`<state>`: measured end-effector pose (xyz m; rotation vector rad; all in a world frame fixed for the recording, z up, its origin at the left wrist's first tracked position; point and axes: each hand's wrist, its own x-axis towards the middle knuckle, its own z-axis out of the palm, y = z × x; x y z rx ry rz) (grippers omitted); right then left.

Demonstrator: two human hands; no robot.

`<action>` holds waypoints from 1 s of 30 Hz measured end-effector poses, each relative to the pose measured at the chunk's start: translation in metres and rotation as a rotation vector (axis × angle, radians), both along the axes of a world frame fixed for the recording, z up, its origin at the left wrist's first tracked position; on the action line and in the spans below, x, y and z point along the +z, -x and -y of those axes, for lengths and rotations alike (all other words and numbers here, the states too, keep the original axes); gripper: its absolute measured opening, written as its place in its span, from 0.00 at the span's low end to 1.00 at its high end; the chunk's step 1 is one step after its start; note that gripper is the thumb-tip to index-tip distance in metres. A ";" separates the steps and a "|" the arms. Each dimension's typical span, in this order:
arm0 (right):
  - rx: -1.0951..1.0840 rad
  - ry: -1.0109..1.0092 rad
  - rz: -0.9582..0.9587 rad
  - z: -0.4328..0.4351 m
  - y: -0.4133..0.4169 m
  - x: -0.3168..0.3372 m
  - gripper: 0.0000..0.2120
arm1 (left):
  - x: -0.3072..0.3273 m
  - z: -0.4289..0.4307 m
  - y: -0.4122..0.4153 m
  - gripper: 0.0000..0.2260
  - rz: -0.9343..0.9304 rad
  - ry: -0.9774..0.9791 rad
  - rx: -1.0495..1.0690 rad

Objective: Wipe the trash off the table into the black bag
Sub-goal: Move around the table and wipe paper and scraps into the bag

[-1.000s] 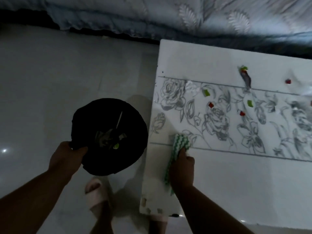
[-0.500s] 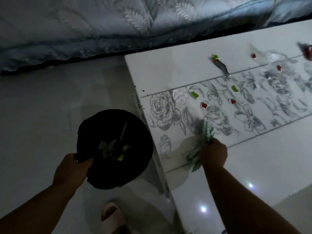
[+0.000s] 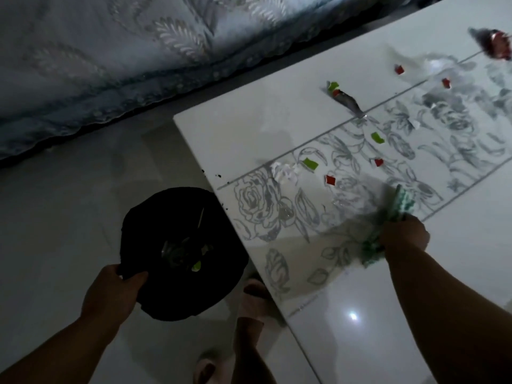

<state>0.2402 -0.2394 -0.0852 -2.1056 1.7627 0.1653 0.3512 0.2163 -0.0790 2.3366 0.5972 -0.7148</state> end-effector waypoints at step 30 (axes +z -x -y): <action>0.713 -0.211 0.257 -0.192 -0.143 -0.018 0.28 | -0.010 -0.004 -0.063 0.08 -0.082 0.139 0.000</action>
